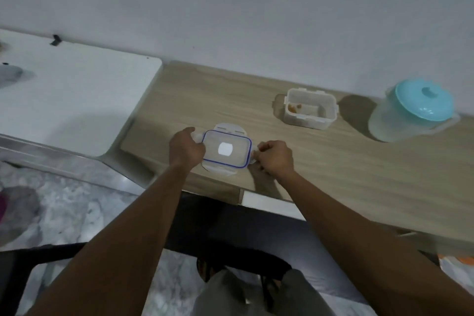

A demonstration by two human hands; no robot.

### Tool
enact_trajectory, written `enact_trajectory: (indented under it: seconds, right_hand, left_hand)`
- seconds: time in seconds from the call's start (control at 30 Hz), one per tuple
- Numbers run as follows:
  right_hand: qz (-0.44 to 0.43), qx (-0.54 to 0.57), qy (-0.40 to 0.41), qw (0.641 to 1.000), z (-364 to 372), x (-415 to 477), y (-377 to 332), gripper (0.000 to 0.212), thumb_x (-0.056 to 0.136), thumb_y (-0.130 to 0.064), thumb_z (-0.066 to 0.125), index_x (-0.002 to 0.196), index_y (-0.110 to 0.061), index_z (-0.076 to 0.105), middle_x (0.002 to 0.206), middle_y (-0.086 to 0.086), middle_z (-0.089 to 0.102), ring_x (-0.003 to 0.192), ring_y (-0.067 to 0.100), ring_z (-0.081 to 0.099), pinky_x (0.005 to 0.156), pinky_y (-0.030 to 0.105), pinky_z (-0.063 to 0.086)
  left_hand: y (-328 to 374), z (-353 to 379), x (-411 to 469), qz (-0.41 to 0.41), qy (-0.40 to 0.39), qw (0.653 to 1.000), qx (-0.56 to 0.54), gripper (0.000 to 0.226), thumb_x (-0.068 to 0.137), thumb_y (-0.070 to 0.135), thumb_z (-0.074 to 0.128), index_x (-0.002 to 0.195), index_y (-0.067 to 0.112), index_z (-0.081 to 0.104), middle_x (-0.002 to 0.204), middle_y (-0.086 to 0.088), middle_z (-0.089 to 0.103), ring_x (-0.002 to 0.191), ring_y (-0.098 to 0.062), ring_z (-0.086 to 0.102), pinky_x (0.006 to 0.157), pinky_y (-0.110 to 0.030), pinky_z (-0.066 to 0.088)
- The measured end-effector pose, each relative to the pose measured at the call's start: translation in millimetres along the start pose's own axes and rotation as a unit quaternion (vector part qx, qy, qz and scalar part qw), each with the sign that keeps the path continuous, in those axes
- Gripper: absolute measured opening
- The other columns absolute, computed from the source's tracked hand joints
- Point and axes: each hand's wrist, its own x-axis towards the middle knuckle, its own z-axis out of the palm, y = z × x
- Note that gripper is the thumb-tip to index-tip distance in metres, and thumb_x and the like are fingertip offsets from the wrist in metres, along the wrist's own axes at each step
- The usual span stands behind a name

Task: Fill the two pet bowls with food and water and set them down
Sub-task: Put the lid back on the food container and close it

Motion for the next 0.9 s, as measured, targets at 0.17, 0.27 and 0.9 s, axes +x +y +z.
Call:
enact_trajectory:
  seconds: [0.17,0.27,0.9]
  right_hand:
    - [0.044,0.053,0.018,0.997,4,6,-9,0.005,0.083,-0.018,0.078,0.084,-0.014,0.081,0.074,0.007,0.077,0.062,0.02,0.072,0.071,0.039,0.064]
    - [0.026,0.093,0.076,0.992,-17,8,-18,0.013,0.088,-0.012,0.071,0.077,-0.015,0.078,0.076,0.01,0.076,0.062,0.022,0.07,0.066,0.038,0.061]
    - [-0.048,0.307,0.219,0.925,-182,59,8,0.011,0.084,-0.007,0.079,0.095,-0.007,0.078,0.079,0.007,0.073,0.072,0.017,0.066,0.076,0.039,0.063]
  left_hand:
    - [5,-9,32,-0.02,-0.039,0.998,-0.049,0.045,0.085,0.007,0.064,0.13,0.008,0.061,0.127,-0.011,0.064,0.116,-0.024,0.061,0.087,-0.019,0.039]
    - [22,-11,50,-0.038,-0.078,0.988,-0.129,0.026,0.078,0.001,0.069,0.103,0.008,0.075,0.107,-0.011,0.071,0.103,-0.024,0.066,0.081,-0.027,0.048]
    - [198,90,50,-0.004,-0.123,0.903,-0.412,0.007,0.067,0.006,0.079,0.073,0.008,0.075,0.076,-0.009,0.071,0.073,-0.016,0.062,0.08,-0.033,0.055]
